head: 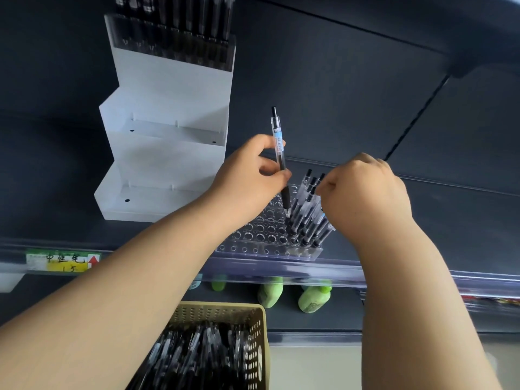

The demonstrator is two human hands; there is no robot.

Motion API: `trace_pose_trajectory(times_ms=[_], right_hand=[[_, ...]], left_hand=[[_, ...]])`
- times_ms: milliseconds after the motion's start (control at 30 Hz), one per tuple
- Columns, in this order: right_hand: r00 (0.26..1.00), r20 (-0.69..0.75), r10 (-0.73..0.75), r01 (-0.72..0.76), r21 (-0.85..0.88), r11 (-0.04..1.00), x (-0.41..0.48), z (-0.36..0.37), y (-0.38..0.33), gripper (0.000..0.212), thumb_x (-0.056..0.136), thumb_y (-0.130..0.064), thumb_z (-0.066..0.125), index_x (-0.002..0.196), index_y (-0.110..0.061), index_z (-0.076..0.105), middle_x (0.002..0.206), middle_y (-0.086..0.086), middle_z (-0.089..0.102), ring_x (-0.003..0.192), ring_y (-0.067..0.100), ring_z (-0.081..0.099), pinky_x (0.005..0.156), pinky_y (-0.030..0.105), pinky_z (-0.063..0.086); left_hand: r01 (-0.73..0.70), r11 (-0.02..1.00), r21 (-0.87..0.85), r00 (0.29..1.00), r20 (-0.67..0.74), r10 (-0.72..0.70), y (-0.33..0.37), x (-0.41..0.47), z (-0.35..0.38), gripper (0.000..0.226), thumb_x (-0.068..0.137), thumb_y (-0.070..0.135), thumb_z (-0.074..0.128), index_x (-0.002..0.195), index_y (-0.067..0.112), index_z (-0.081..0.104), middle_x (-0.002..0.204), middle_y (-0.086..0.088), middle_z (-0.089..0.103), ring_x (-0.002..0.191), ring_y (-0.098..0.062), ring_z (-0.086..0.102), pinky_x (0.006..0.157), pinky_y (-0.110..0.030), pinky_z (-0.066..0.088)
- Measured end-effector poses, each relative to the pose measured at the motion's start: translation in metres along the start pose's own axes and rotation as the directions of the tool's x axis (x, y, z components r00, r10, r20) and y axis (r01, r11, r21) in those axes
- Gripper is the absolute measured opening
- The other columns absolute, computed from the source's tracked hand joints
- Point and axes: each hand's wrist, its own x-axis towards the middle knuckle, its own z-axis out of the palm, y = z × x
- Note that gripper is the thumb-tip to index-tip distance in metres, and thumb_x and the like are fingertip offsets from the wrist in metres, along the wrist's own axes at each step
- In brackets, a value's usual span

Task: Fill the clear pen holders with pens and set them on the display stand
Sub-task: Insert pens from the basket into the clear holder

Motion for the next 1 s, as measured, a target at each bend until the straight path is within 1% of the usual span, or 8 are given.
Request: trace_pose_trajectory(times_ms=[133, 233, 333, 400, 600, 700, 833, 1000], right_hand=[[0.999, -0.045, 0.003, 0.0, 0.058, 0.998, 0.001, 0.003, 0.001, 0.02, 0.081, -0.007, 0.046, 0.073, -0.013, 0.063, 0.084, 0.006, 0.046, 0.088, 0.031, 0.045, 0.067, 0.031, 0.034], [0.993, -0.114, 0.007, 0.016, 0.198, 0.98, 0.004, 0.003, 0.004, 0.027, 0.083, -0.008, 0.047, 0.087, -0.016, 0.073, 0.093, 0.01, 0.057, 0.091, 0.034, 0.052, 0.071, 0.032, 0.044], [0.992, -0.12, 0.042, 0.008, 0.387, 0.922, 0.006, 0.002, 0.005, 0.029, 0.084, -0.01, 0.048, 0.094, -0.021, 0.073, 0.105, 0.007, 0.063, 0.097, 0.027, 0.057, 0.079, 0.029, 0.047], [0.99, -0.116, 0.076, -0.018, 0.436, 0.9, 0.008, 0.002, 0.007, 0.03, 0.084, -0.011, 0.048, 0.097, -0.023, 0.072, 0.109, 0.004, 0.064, 0.1, 0.022, 0.057, 0.079, 0.024, 0.043], [0.989, -0.094, 0.114, -0.062, 0.439, 0.896, 0.009, 0.006, 0.017, 0.031, 0.084, -0.011, 0.047, 0.098, -0.024, 0.072, 0.111, 0.002, 0.065, 0.1, 0.019, 0.058, 0.077, 0.021, 0.04], [0.988, -0.089, 0.122, -0.072, 0.436, 0.897, 0.009, 0.007, 0.02, 0.03, 0.083, -0.012, 0.048, 0.096, -0.025, 0.072, 0.109, 0.002, 0.065, 0.098, 0.02, 0.058, 0.077, 0.023, 0.043], [0.99, -0.076, 0.122, -0.076, 0.444, 0.893, 0.008, 0.006, 0.022, 0.03, 0.083, -0.011, 0.047, 0.093, -0.025, 0.072, 0.108, 0.002, 0.065, 0.092, 0.021, 0.06, 0.074, 0.024, 0.044], [0.991, -0.059, 0.117, -0.078, 0.446, 0.892, 0.007, 0.005, 0.024, 0.029, 0.085, -0.011, 0.047, 0.094, -0.023, 0.071, 0.108, 0.002, 0.065, 0.087, 0.022, 0.06, 0.073, 0.024, 0.046]], left_hand=[[-0.017, 1.0, 0.016, 1.0, 0.013, 0.017, 0.003, -0.002, 0.001, 0.032, 0.085, 0.022, 0.067, 0.11, 0.036, 0.052, 0.084, 0.007, 0.069, 0.082, -0.017, 0.066, 0.086, -0.043, 0.052], [-0.053, 0.998, 0.039, 0.998, 0.032, 0.051, 0.004, -0.004, 0.003, 0.037, 0.083, 0.019, 0.068, 0.113, 0.038, 0.056, 0.083, 0.009, 0.066, 0.082, -0.016, 0.064, 0.086, -0.04, 0.051], [-0.083, 0.995, 0.062, 0.995, 0.051, 0.08, 0.004, -0.006, 0.008, 0.037, 0.08, 0.017, 0.071, 0.11, 0.036, 0.059, 0.081, 0.011, 0.064, 0.081, -0.014, 0.063, 0.083, -0.034, 0.052], [-0.086, 0.994, 0.064, 0.995, 0.062, 0.083, 0.003, -0.006, 0.012, 0.034, 0.078, 0.015, 0.074, 0.099, 0.037, 0.057, 0.08, 0.012, 0.063, 0.079, -0.014, 0.063, 0.079, -0.029, 0.053], [-0.069, 0.985, 0.16, 0.995, 0.076, 0.057, -0.007, -0.009, 0.028, 0.024, 0.075, 0.014, 0.076, 0.081, 0.029, 0.058, 0.072, 0.016, 0.06, 0.067, -0.003, 0.059, 0.07, -0.012, 0.047], [-0.076, 0.977, 0.2, 0.994, 0.088, 0.059, -0.012, -0.01, 0.034, 0.022, 0.076, 0.014, 0.076, 0.081, 0.028, 0.06, 0.072, 0.016, 0.061, 0.067, -0.002, 0.059, 0.068, -0.007, 0.045], [-0.07, 0.965, 0.253, 0.994, 0.104, 0.045, -0.017, -0.012, 0.039, 0.018, 0.077, 0.017, 0.075, 0.086, 0.027, 0.064, 0.073, 0.018, 0.06, 0.065, 0.006, 0.055, 0.066, -0.002, 0.041], [-0.033, 0.959, 0.281, 0.991, 0.137, -0.006, -0.024, -0.015, 0.043, 0.018, 0.078, 0.019, 0.075, 0.086, 0.029, 0.062, 0.076, 0.017, 0.061, 0.067, 0.005, 0.056, 0.063, 0.0, 0.041]])
